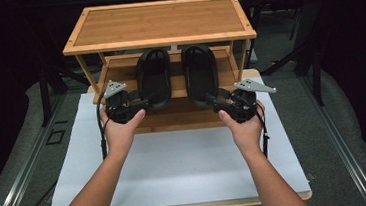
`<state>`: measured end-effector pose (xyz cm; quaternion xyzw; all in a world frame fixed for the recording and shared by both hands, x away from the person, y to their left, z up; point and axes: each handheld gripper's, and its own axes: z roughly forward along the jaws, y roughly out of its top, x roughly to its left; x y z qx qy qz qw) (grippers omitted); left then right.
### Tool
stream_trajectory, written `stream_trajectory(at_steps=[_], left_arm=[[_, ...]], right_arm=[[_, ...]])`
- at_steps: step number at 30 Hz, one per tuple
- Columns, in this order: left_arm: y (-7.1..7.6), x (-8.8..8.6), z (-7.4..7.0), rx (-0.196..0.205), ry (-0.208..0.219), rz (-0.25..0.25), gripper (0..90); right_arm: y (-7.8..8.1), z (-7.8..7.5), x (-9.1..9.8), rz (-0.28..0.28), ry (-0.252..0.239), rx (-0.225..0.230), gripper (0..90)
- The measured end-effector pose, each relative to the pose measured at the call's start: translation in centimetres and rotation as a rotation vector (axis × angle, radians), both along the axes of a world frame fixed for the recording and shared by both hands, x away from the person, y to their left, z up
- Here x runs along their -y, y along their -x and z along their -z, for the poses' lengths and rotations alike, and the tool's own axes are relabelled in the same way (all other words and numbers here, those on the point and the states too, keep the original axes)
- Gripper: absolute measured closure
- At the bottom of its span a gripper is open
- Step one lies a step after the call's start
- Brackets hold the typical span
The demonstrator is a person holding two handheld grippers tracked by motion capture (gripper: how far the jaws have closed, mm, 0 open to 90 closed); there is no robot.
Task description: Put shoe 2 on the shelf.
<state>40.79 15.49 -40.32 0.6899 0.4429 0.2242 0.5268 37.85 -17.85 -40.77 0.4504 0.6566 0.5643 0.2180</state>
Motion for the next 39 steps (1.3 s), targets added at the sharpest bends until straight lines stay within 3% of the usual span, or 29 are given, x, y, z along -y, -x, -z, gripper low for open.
stream_trajectory(at_steps=[1, 16, 24, 26, 31, 39], left_arm=[[0.0, 0.0, 0.0, 0.001, -0.006, -0.002, 35.3], [-0.2, 0.0, 0.0, 0.008, -0.004, -0.005, 38.4], [-0.9, 0.1, -0.2, 0.008, -0.021, -0.003, 38.7], [-1.0, 0.1, -0.2, 0.008, -0.016, -0.004, 38.9], [-1.5, 0.1, 0.0, 0.014, -0.003, -0.004, 39.2], [-1.8, -0.1, -0.1, 0.012, -0.007, 0.002, 39.3]], right_arm=[[-0.3, 0.0, -0.1, -0.005, -0.021, 0.008, 44.5], [-2.0, 0.3, -1.6, -0.036, -0.026, 0.005, 46.0], [-2.5, 0.2, -3.0, -0.02, -0.01, -0.001, 46.0], [-2.7, 0.3, -3.3, -0.018, -0.029, 0.005, 45.9], [-2.9, 0.3, -4.4, 0.029, -0.016, 0.014, 45.7], [-3.1, 0.3, -4.5, 0.02, -0.026, 0.004, 45.3]])
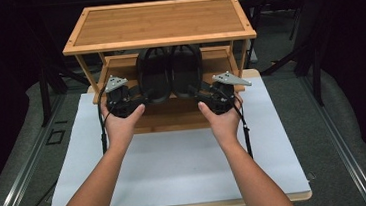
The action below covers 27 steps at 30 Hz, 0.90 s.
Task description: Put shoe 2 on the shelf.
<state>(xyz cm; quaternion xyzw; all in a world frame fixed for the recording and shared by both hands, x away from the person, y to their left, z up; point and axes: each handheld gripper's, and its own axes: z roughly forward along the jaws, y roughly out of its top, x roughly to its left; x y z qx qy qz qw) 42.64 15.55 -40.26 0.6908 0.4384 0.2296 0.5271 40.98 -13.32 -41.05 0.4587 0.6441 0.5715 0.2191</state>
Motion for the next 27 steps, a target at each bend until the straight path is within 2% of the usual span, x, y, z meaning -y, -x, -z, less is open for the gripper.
stream_trajectory(at_steps=[7, 8, 9, 10, 12, 18, 27], left_arm=[[0.0, -0.1, -0.1, -0.008, 0.007, -0.005, 39.9], [0.0, -0.1, -0.1, -0.004, 0.007, -0.007, 40.4], [0.0, -0.1, -0.1, -0.004, 0.007, -0.007, 40.6], [0.1, -0.2, -0.2, -0.004, 0.003, -0.008, 40.6], [0.1, -0.2, -0.3, -0.003, 0.002, -0.009, 40.6], [0.5, -0.6, -0.7, 0.007, 0.016, -0.014, 40.5], [1.8, -1.3, -1.6, 0.033, 0.024, 0.013, 40.4]], right_arm=[[-0.1, -0.1, 0.0, 0.01, 0.007, -0.001, 44.3], [-0.1, -0.1, -0.1, 0.014, -0.002, 0.018, 44.4], [-0.1, -0.1, -0.1, 0.014, -0.002, 0.018, 44.4], [0.0, -0.3, -0.1, 0.009, 0.022, 0.007, 44.4], [0.1, -0.5, -0.1, 0.002, 0.036, 0.007, 44.4], [0.5, -0.8, -0.1, -0.008, 0.049, 0.02, 44.4], [1.9, -1.6, 0.3, -0.019, 0.07, 0.055, 44.4]])
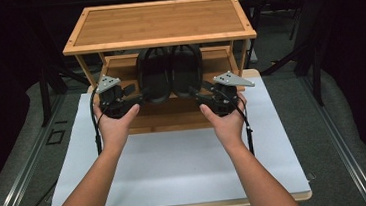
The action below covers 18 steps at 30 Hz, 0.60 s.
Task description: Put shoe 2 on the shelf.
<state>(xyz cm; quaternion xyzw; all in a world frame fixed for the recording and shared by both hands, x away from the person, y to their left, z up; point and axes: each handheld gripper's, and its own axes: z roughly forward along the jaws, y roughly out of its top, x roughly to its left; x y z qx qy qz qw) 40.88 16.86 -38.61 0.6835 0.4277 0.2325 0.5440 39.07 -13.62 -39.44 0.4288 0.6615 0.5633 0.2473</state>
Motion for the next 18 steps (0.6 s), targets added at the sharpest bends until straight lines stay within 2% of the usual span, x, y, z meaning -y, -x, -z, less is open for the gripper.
stream_trajectory(at_steps=[4, 7, 12, 18], left_arm=[[0.8, -0.5, -0.8, 0.022, 0.001, 0.007, 40.4], [1.5, -1.0, -1.6, 0.039, 0.018, 0.009, 40.3], [2.3, -1.4, -2.2, 0.05, 0.022, 0.018, 40.2], [3.7, -2.1, -2.9, 0.064, 0.041, 0.051, 40.2]], right_arm=[[0.8, -0.6, 0.6, 0.004, 0.01, 0.019, 44.4], [1.4, -1.2, 1.3, 0.005, 0.013, 0.03, 44.2], [2.3, -1.7, 1.9, -0.009, 0.01, 0.039, 43.7], [3.7, -2.4, 2.3, -0.027, 0.035, 0.061, 42.4]])
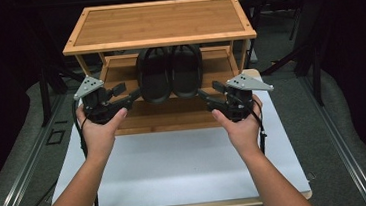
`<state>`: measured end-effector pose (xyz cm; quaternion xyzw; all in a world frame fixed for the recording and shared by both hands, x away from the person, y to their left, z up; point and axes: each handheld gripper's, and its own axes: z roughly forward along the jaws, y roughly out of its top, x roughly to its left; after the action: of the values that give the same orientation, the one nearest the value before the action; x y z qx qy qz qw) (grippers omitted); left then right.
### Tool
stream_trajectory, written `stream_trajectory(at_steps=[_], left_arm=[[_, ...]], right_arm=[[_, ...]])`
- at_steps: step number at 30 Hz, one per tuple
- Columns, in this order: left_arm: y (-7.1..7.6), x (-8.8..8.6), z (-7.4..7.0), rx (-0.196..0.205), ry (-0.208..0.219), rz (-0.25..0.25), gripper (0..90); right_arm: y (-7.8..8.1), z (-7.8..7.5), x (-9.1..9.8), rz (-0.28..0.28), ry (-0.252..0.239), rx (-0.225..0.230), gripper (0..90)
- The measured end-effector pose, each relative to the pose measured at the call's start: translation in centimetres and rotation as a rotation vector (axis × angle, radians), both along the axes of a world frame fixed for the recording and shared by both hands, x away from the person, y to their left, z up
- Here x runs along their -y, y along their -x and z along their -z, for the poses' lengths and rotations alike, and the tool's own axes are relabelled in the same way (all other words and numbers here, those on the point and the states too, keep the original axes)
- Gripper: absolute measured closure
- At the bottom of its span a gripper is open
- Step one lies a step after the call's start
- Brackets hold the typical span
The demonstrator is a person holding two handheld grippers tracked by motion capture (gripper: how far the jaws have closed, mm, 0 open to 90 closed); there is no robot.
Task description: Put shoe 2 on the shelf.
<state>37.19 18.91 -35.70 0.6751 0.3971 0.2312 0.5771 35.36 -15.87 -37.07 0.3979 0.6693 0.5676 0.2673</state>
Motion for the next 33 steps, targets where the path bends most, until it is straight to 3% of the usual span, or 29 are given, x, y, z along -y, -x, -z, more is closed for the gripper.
stream_trajectory(at_steps=[7, 10, 11, 16, 17, 23, 26, 27, 28, 29, 30, 32, 33], left_arm=[[2.2, -1.1, -0.3, 0.025, 0.005, 0.024, 40.6], [3.2, -1.5, 0.2, 0.032, -0.012, 0.032, 40.6], [3.9, -1.9, 0.6, 0.044, -0.026, 0.034, 40.6], [5.6, -2.8, 1.7, 0.056, -0.04, 0.035, 40.5], [6.4, -3.3, 2.4, 0.065, -0.035, 0.033, 40.5], [8.2, -4.3, 4.4, 0.059, -0.034, 0.015, 40.4], [9.2, -4.7, 5.9, 0.044, -0.052, 0.005, 40.4], [9.7, -5.0, 7.1, 0.034, -0.067, -0.002, 40.3], [9.7, -5.0, 7.1, 0.034, -0.067, -0.002, 40.4], [10.0, -5.3, 8.4, 0.025, -0.066, -0.015, 40.4], [10.0, -5.3, 8.4, 0.025, -0.066, -0.015, 40.5], [10.2, -5.5, 9.9, -0.007, -0.07, -0.018, 40.6], [10.3, -5.5, 11.3, -0.039, -0.076, -0.026, 40.6]], right_arm=[[2.5, 0.0, 1.6, -0.011, 0.026, 0.016, 41.0], [3.8, 0.4, 2.6, -0.008, 0.024, 0.028, 40.5], [4.8, 0.9, 3.3, 0.002, 0.037, 0.032, 40.3], [7.0, 2.0, 4.8, 0.04, 0.065, 0.049, 40.0], [8.1, 2.6, 5.5, 0.054, 0.065, 0.058, 39.8], [10.6, 4.5, 6.9, 0.098, 0.026, 0.055, 39.3], [11.2, 5.3, 7.1, 0.11, 0.023, 0.056, 39.3], [11.6, 6.2, 6.9, 0.119, 0.035, 0.047, 39.2], [11.6, 6.2, 6.9, 0.119, 0.035, 0.047, 39.2], [11.8, 7.2, 6.7, 0.125, 0.049, 0.039, 39.0], [11.8, 7.2, 6.7, 0.125, 0.049, 0.039, 39.0], [11.9, 8.5, 6.4, 0.14, 0.059, 0.037, 39.1], [11.8, 9.8, 6.2, 0.139, 0.069, -0.002, 39.2]])
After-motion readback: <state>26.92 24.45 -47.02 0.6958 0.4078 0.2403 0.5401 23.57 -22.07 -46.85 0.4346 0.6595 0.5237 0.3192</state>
